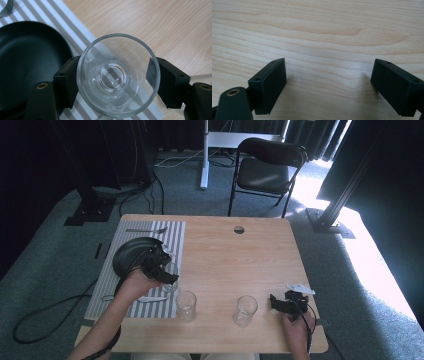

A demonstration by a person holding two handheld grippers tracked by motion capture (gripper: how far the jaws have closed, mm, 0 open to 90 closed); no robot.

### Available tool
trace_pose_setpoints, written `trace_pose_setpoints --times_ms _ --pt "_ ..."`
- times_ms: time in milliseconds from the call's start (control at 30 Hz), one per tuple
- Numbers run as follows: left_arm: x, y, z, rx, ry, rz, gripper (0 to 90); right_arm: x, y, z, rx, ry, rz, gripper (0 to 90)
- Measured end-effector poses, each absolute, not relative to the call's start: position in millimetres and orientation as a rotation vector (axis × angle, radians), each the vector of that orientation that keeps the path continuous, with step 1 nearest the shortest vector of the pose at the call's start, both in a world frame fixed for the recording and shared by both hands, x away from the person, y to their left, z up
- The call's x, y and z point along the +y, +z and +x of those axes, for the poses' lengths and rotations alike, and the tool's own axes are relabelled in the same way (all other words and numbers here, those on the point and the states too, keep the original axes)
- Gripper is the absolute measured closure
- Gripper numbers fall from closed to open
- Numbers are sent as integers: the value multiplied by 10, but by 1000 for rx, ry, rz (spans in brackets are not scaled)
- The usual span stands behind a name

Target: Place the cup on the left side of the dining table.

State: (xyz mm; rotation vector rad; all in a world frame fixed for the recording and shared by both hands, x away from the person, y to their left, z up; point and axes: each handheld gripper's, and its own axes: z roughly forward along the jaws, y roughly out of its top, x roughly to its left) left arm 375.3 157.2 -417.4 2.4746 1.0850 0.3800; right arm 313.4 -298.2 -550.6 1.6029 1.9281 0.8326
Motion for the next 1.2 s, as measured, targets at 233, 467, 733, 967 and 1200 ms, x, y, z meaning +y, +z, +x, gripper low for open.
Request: trace_pose_setpoints --times_ms 233,467,733,967,1200 --pt "1680 -4221 3791 1116 362 2453 293 -2982 -5506 3134 1928 832 1603 125" --pt "1741 -4273 3813 1140 388 2455 292 -2981 -5506 3133 1928 833 1605 125" --pt "1824 -4353 3845 1168 368 2411 292 -2981 -5506 3133 1928 833 1605 125" --pt "1860 -4377 3835 1170 373 2375 291 -2981 -5506 3133 1928 833 1605 125" --pt "1870 -4397 3802 1172 389 2345 290 -2981 -5506 3133 1928 833 1605 125"
